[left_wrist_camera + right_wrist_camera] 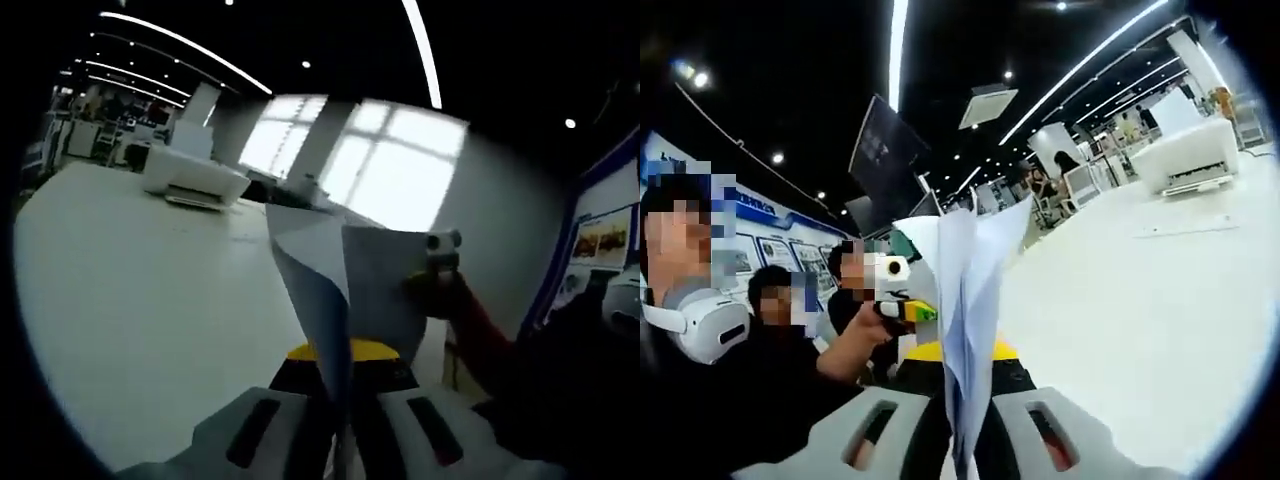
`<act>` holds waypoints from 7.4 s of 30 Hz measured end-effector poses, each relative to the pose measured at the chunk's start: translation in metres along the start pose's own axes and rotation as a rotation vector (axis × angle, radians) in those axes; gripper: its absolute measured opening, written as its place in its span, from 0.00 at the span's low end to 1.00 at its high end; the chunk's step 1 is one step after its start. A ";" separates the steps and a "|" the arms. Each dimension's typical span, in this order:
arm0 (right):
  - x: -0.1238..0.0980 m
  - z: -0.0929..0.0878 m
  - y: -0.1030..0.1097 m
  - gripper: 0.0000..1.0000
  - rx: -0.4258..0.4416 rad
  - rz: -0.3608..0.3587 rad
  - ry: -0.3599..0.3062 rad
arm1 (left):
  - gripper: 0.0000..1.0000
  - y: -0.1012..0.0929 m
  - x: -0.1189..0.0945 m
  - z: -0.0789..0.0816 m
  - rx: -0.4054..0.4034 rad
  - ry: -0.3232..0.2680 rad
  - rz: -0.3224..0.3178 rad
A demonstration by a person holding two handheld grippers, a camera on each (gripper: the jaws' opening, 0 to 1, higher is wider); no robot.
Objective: Organize the stack of printing papers by aligning and flattening the scattered papers on the table
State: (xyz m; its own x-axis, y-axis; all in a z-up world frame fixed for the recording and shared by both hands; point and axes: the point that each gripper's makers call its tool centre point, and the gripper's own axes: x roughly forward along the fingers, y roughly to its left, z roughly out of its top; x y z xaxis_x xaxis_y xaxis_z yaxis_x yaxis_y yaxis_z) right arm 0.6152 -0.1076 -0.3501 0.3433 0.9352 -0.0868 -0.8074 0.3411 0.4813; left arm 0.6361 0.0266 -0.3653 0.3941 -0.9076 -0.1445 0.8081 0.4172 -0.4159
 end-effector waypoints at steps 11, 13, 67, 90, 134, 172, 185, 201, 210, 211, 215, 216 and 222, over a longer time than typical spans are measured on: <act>0.005 -0.008 -0.026 0.00 -0.046 -0.110 0.029 | 0.06 0.026 0.015 -0.010 0.033 0.030 0.093; 0.007 -0.008 -0.028 0.00 -0.054 -0.120 0.039 | 0.07 0.033 0.018 -0.014 0.055 0.042 0.125; 0.006 -0.032 -0.119 0.00 -0.091 -0.323 0.096 | 0.28 0.110 0.013 -0.026 0.162 0.060 0.448; 0.011 -0.037 -0.156 0.00 -0.125 -0.342 0.218 | 0.31 0.087 0.047 -0.034 0.226 0.146 0.359; -0.020 -0.011 -0.192 0.29 -0.237 -0.534 0.233 | 0.34 0.087 0.059 -0.076 0.306 0.316 0.334; -0.044 -0.009 -0.132 0.31 -0.345 -0.566 0.172 | 0.42 0.078 0.042 -0.051 0.274 0.195 0.346; -0.043 -0.012 -0.117 0.31 -0.349 -0.562 0.162 | 0.42 0.066 0.022 -0.042 0.227 0.140 0.323; -0.057 -0.018 -0.081 0.35 -0.354 -0.512 0.112 | 0.43 0.042 -0.036 -0.037 0.208 0.069 0.294; -0.059 -0.022 -0.059 0.38 -0.358 -0.478 0.092 | 0.47 0.044 -0.073 -0.041 0.201 0.051 0.334; -0.058 -0.024 -0.057 0.39 -0.361 -0.475 0.099 | 0.47 0.045 -0.076 -0.040 0.200 0.047 0.336; -0.058 -0.027 -0.050 0.41 -0.355 -0.452 0.090 | 0.48 0.044 -0.088 -0.035 0.191 0.019 0.341; -0.058 -0.028 -0.048 0.42 -0.359 -0.452 0.090 | 0.49 0.042 -0.089 -0.035 0.189 0.014 0.341; -0.063 -0.028 -0.039 0.45 -0.363 -0.439 0.079 | 0.52 0.040 -0.103 -0.039 0.191 0.011 0.348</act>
State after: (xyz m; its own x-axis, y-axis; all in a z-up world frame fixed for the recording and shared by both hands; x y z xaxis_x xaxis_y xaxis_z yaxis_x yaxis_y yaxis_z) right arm 0.6114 -0.1771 -0.3872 0.6581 0.6981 -0.2821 -0.7151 0.6967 0.0561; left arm 0.6108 0.1347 -0.4025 0.6546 -0.7108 -0.2575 0.6946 0.6999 -0.1663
